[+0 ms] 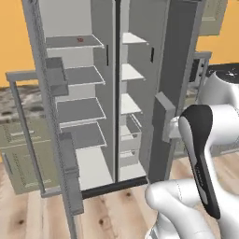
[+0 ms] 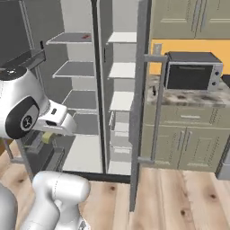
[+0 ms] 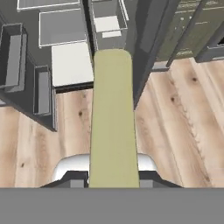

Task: Retrieve the butter from the fridge and place it on a plate on the dining table. Then retrieve the butter knife by the fridge and place it near the plate.

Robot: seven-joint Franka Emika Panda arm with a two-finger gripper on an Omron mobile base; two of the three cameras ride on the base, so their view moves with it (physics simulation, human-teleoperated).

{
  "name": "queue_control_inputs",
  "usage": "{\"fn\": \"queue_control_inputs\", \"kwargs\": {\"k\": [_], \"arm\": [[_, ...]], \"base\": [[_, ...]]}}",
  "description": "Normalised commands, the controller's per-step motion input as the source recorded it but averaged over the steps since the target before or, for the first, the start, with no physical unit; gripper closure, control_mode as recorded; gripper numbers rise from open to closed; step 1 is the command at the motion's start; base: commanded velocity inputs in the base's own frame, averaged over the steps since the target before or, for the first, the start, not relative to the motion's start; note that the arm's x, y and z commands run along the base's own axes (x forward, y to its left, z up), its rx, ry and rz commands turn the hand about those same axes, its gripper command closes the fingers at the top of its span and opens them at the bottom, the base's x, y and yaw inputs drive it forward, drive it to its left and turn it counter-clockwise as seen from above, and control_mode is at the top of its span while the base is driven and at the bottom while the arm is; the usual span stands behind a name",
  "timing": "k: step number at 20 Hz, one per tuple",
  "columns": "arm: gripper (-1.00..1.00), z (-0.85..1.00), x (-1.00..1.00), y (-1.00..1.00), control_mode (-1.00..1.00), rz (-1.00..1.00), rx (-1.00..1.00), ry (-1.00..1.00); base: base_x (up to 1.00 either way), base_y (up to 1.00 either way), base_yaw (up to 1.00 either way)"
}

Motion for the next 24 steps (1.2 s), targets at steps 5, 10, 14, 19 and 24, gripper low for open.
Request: {"fn": "queue_control_inputs", "kwargs": {"k": [5, 10, 14, 19, 24], "arm": [[1.0, 0.0, 0.0, 0.0, 1.0, 0.0, 0.0, 0.0], [1.0, 0.0, 0.0, 0.0, 1.0, 0.0, 0.0, 0.0], [1.0, 0.0, 0.0, 0.0, 1.0, 0.0, 0.0, 0.0], [1.0, 0.0, 0.0, 0.0, 1.0, 0.0, 0.0, 0.0], [1.0, 0.0, 0.0, 0.0, 1.0, 0.0, 0.0, 0.0]], "base": [[-0.17, 0.0, -0.95], [-0.21, 0.0, -0.94], [-0.07, 0.0, -0.95], [-0.17, 0.0, -0.9], [-0.47, 0.09, -0.62]]}}
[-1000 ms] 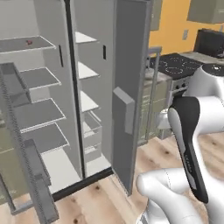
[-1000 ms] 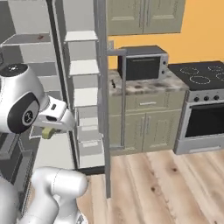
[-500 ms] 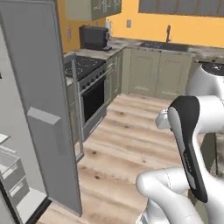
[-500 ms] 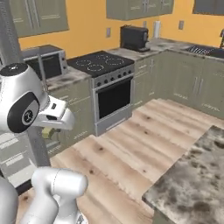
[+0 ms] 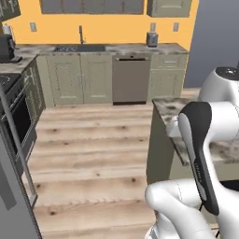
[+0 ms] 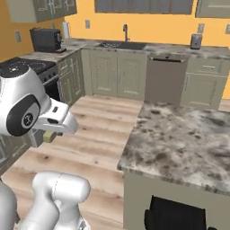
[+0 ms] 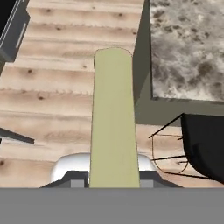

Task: Retrieve the butter from the fridge and place it on a plate on the dining table. Then retrieve the butter knife by the fridge and place it near the plate.

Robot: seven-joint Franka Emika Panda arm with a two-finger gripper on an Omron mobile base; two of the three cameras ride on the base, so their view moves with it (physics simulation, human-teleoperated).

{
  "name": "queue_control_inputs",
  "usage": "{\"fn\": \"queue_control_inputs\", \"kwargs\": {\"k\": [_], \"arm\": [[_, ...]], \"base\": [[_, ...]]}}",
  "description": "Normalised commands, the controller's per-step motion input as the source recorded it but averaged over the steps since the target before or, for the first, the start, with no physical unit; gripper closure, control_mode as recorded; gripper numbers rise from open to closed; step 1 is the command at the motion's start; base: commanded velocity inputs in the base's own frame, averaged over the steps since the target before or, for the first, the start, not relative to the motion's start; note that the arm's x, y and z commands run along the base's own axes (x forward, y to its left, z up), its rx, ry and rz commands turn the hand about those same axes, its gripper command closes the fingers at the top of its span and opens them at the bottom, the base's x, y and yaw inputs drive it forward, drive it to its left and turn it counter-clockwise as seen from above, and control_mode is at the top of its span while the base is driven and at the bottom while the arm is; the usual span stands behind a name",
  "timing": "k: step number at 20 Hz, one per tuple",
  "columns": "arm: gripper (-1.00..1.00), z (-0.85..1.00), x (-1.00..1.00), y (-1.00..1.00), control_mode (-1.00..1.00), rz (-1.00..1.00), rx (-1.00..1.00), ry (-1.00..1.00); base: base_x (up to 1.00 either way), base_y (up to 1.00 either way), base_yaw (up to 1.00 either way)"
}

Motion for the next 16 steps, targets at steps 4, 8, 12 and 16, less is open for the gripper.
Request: {"fn": "queue_control_inputs", "kwargs": {"k": [4, 8, 12, 16], "arm": [[1.0, 0.0, 0.0, 0.0, 1.0, 0.0, 0.0, 0.0], [1.0, 0.0, 0.0, 0.0, 1.0, 0.0, 0.0, 0.0], [1.0, 0.0, 0.0, 0.0, 1.0, 0.0, 0.0, 0.0], [1.0, 0.0, 0.0, 0.0, 1.0, 0.0, 0.0, 0.0]], "base": [[-0.46, 0.1, -0.17], [-0.73, 0.21, -0.06], [-0.53, -0.04, -0.16], [-0.68, -0.61, -0.5]]}}
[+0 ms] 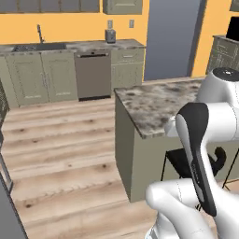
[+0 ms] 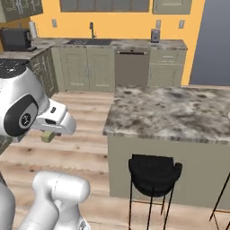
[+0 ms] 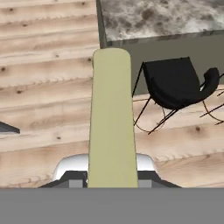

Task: Retrieve the butter from the fridge and place it on a plate on the dining table. Then retrieve the butter knife by the fridge and place it near the plate.

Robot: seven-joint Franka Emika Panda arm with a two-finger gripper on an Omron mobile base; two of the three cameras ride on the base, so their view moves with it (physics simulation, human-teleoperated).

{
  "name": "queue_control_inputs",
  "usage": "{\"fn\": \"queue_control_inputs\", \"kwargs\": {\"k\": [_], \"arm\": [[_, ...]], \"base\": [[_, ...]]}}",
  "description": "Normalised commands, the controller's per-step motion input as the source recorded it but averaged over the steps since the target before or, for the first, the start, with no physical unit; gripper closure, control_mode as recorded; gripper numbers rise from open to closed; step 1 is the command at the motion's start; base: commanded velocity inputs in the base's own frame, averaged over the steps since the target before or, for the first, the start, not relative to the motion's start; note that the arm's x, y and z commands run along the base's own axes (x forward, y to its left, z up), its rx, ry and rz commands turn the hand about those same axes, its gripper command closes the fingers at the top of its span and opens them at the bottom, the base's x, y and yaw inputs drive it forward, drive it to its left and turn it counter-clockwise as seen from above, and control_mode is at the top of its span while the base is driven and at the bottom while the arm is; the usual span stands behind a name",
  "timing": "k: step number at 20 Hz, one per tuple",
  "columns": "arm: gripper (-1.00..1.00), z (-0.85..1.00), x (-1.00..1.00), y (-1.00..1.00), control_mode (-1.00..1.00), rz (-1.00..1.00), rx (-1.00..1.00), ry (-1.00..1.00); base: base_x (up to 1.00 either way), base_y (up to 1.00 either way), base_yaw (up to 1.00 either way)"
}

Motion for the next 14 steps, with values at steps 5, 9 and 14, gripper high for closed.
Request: {"fn": "queue_control_inputs", "kwargs": {"k": [5, 9, 14], "arm": [[1.0, 0.0, 0.0, 0.0, 1.0, 0.0, 0.0, 0.0], [1.0, 0.0, 0.0, 0.0, 1.0, 0.0, 0.0, 0.0], [1.0, 0.0, 0.0, 0.0, 1.0, 0.0, 0.0, 0.0]], "base": [[-0.55, -0.88, -0.41], [0.17, -1.0, 0.01], [0.18, -1.0, 0.04]]}}
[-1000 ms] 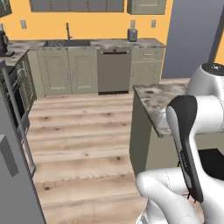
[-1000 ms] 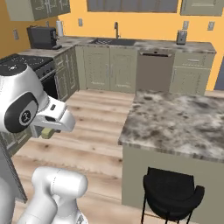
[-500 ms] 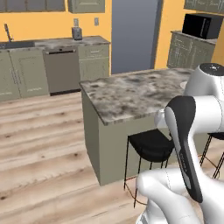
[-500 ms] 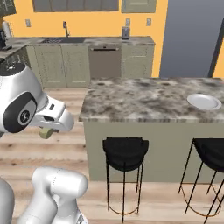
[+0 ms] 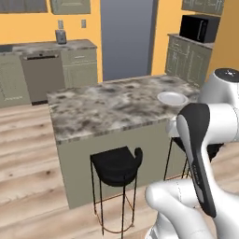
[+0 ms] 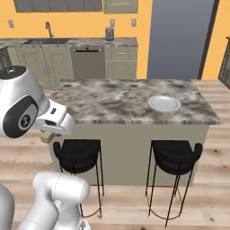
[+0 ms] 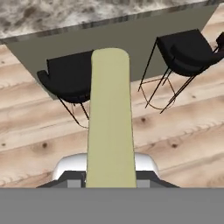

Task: Retrieve the butter from the fridge and place it on a plate on the dining table. Then retrieve the butter knife by the fridge and place it near the plate.

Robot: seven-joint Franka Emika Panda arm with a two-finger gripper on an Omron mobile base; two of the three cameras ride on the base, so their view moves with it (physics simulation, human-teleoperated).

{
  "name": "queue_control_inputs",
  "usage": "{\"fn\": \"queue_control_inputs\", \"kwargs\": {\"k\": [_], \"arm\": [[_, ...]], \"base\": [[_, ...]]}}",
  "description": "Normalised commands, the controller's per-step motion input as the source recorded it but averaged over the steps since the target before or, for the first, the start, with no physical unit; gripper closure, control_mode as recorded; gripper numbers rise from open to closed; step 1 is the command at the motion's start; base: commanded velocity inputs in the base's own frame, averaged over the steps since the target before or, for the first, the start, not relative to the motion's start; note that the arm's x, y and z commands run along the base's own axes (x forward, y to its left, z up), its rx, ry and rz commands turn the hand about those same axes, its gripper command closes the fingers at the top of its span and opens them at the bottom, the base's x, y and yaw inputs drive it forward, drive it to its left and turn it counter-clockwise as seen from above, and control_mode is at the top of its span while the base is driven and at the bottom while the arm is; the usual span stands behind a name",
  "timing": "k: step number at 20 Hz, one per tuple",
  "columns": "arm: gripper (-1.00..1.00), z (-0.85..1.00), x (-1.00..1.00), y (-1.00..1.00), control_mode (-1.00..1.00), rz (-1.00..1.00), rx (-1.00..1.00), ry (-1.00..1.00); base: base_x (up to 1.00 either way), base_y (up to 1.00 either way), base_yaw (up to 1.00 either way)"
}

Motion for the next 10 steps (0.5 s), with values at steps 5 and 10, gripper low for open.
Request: {"fn": "queue_control_inputs", "kwargs": {"k": [5, 10], "arm": [[1.0, 0.0, 0.0, 0.0, 1.0, 0.0, 0.0, 0.0], [1.0, 0.0, 0.0, 0.0, 1.0, 0.0, 0.0, 0.0]], "base": [[0.25, -1.0, 0.05], [0.47, -1.0, 0.08]]}}
